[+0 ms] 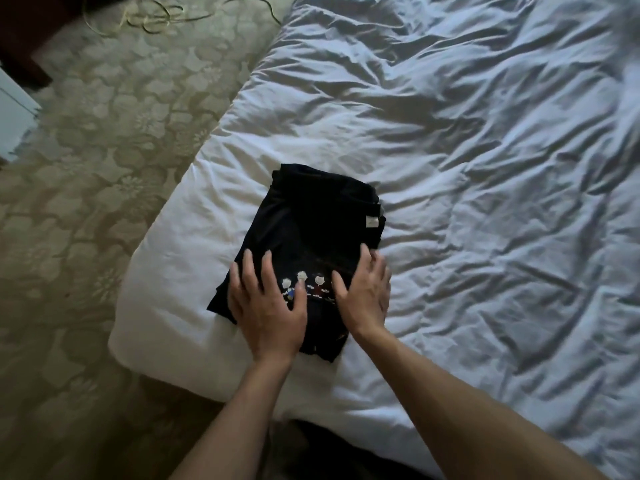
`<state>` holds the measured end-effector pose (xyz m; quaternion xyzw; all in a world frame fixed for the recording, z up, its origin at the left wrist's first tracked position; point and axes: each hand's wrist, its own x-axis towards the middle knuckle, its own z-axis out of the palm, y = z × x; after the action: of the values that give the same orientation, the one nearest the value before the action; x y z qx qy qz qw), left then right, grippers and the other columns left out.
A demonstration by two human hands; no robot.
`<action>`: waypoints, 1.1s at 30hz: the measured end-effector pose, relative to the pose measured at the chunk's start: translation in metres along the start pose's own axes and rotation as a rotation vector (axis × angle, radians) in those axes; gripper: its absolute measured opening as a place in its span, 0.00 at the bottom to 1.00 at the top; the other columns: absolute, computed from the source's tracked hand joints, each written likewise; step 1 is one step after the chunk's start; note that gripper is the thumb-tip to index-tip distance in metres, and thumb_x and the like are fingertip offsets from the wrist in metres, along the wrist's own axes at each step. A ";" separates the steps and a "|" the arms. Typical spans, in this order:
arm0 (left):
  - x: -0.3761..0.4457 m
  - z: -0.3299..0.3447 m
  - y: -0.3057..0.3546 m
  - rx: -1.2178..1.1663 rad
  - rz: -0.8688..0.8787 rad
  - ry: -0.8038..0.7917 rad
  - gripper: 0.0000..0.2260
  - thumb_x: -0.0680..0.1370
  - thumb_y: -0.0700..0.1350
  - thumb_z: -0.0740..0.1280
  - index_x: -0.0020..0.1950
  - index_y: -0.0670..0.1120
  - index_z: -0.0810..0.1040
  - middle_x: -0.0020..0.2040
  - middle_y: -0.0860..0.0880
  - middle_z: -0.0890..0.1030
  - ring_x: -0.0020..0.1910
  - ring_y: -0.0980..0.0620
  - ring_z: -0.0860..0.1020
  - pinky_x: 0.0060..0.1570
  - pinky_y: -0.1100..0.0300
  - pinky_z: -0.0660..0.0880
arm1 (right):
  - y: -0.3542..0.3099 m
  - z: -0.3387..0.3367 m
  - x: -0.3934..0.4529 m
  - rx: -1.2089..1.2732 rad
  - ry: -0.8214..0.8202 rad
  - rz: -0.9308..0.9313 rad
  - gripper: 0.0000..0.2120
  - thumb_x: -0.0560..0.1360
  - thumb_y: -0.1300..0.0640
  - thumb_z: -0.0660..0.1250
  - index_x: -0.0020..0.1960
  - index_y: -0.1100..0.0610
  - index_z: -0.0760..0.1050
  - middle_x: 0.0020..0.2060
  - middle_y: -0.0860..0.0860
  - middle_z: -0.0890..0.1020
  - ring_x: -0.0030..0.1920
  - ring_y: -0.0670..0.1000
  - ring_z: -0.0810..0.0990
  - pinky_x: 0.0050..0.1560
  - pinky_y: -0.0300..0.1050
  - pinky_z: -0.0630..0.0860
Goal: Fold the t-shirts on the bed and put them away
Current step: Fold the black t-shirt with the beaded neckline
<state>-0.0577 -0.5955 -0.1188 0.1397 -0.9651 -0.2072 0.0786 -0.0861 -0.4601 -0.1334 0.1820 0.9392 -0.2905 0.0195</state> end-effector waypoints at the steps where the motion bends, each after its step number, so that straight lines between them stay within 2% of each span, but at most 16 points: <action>1: 0.009 0.007 -0.007 0.104 0.015 -0.074 0.31 0.77 0.61 0.59 0.77 0.46 0.65 0.78 0.41 0.61 0.78 0.38 0.55 0.72 0.42 0.57 | -0.004 0.000 0.012 -0.070 0.008 -0.074 0.33 0.78 0.44 0.64 0.78 0.52 0.57 0.75 0.56 0.60 0.73 0.58 0.60 0.71 0.53 0.61; 3: 0.012 0.017 -0.023 0.220 0.012 -0.195 0.35 0.78 0.67 0.52 0.80 0.48 0.58 0.80 0.42 0.54 0.79 0.36 0.49 0.74 0.40 0.55 | -0.005 0.004 0.036 -0.222 -0.112 -0.194 0.33 0.79 0.39 0.58 0.80 0.46 0.50 0.79 0.53 0.50 0.78 0.58 0.49 0.75 0.55 0.52; 5: 0.007 0.026 -0.036 0.246 -0.015 -0.252 0.37 0.78 0.69 0.47 0.81 0.49 0.51 0.81 0.43 0.51 0.79 0.36 0.47 0.75 0.39 0.54 | -0.003 0.010 0.058 -0.335 -0.241 -0.258 0.33 0.80 0.36 0.52 0.80 0.43 0.45 0.80 0.51 0.44 0.79 0.57 0.42 0.77 0.56 0.45; 9: 0.005 0.042 -0.040 0.216 -0.090 -0.335 0.38 0.77 0.70 0.41 0.82 0.50 0.45 0.81 0.42 0.49 0.79 0.35 0.49 0.74 0.38 0.54 | 0.002 0.023 0.083 -0.429 -0.325 -0.288 0.33 0.80 0.35 0.50 0.80 0.44 0.42 0.80 0.50 0.41 0.79 0.55 0.36 0.78 0.57 0.41; 12: 0.013 0.034 -0.038 0.217 -0.050 -0.324 0.38 0.78 0.70 0.42 0.82 0.48 0.48 0.81 0.41 0.50 0.79 0.36 0.48 0.75 0.38 0.54 | -0.002 0.029 0.081 -0.450 -0.249 -0.267 0.33 0.81 0.37 0.50 0.80 0.47 0.46 0.80 0.54 0.45 0.79 0.58 0.40 0.78 0.59 0.44; 14: 0.025 0.022 -0.036 0.165 0.106 -0.235 0.36 0.80 0.66 0.48 0.81 0.45 0.53 0.81 0.41 0.52 0.79 0.38 0.48 0.76 0.41 0.52 | -0.011 0.029 0.077 -0.445 -0.070 -0.326 0.32 0.80 0.39 0.53 0.80 0.52 0.54 0.79 0.60 0.54 0.78 0.63 0.50 0.76 0.62 0.50; 16: 0.045 0.017 -0.032 0.088 0.280 -0.147 0.32 0.81 0.61 0.54 0.79 0.44 0.60 0.80 0.41 0.55 0.79 0.38 0.51 0.76 0.43 0.52 | -0.017 0.033 0.076 -0.430 0.052 -0.458 0.30 0.80 0.41 0.56 0.78 0.53 0.61 0.76 0.63 0.61 0.76 0.65 0.58 0.74 0.65 0.55; 18: 0.074 0.021 -0.023 0.027 0.365 -0.119 0.29 0.81 0.58 0.56 0.78 0.44 0.64 0.79 0.42 0.58 0.79 0.40 0.53 0.75 0.43 0.57 | -0.015 0.040 0.071 -0.455 0.022 -0.519 0.28 0.80 0.40 0.56 0.77 0.50 0.63 0.76 0.62 0.62 0.76 0.65 0.60 0.73 0.65 0.57; 19: 0.093 0.026 -0.017 0.003 0.405 -0.132 0.28 0.81 0.56 0.56 0.77 0.44 0.65 0.79 0.42 0.59 0.79 0.41 0.54 0.75 0.44 0.58 | -0.014 0.041 0.070 -0.467 -0.012 -0.486 0.29 0.80 0.39 0.55 0.77 0.49 0.62 0.76 0.61 0.62 0.76 0.64 0.60 0.73 0.64 0.57; 23: 0.162 0.055 0.004 0.106 0.561 -0.326 0.29 0.79 0.56 0.52 0.78 0.48 0.63 0.79 0.44 0.60 0.79 0.42 0.55 0.73 0.41 0.61 | -0.018 0.042 0.068 -0.468 -0.044 -0.357 0.30 0.79 0.39 0.54 0.77 0.51 0.64 0.76 0.61 0.63 0.74 0.64 0.62 0.73 0.63 0.59; 26: 0.196 0.077 0.010 0.222 0.586 -0.432 0.32 0.78 0.59 0.46 0.80 0.49 0.59 0.80 0.46 0.56 0.79 0.41 0.53 0.74 0.42 0.56 | -0.026 0.041 0.053 -0.433 -0.009 -0.358 0.30 0.79 0.40 0.55 0.76 0.56 0.65 0.75 0.63 0.63 0.75 0.64 0.62 0.73 0.63 0.59; 29: 0.214 0.093 0.012 0.243 0.564 -0.439 0.29 0.81 0.58 0.50 0.81 0.50 0.55 0.81 0.47 0.54 0.80 0.42 0.50 0.75 0.43 0.53 | -0.023 0.049 0.008 -0.377 -0.042 -0.426 0.31 0.79 0.40 0.57 0.75 0.58 0.66 0.75 0.62 0.64 0.76 0.62 0.61 0.73 0.62 0.60; 33: 0.218 0.112 0.013 0.232 0.536 -0.493 0.27 0.83 0.57 0.52 0.81 0.51 0.52 0.82 0.48 0.51 0.80 0.44 0.47 0.75 0.45 0.51 | -0.013 0.068 -0.024 -0.414 -0.059 -0.395 0.32 0.79 0.38 0.56 0.77 0.56 0.63 0.76 0.60 0.62 0.77 0.60 0.59 0.74 0.60 0.57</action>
<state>-0.2912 -0.6080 -0.1939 -0.1637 -0.9744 -0.0962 -0.1208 -0.0733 -0.5154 -0.1796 -0.0210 0.9948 -0.0960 0.0264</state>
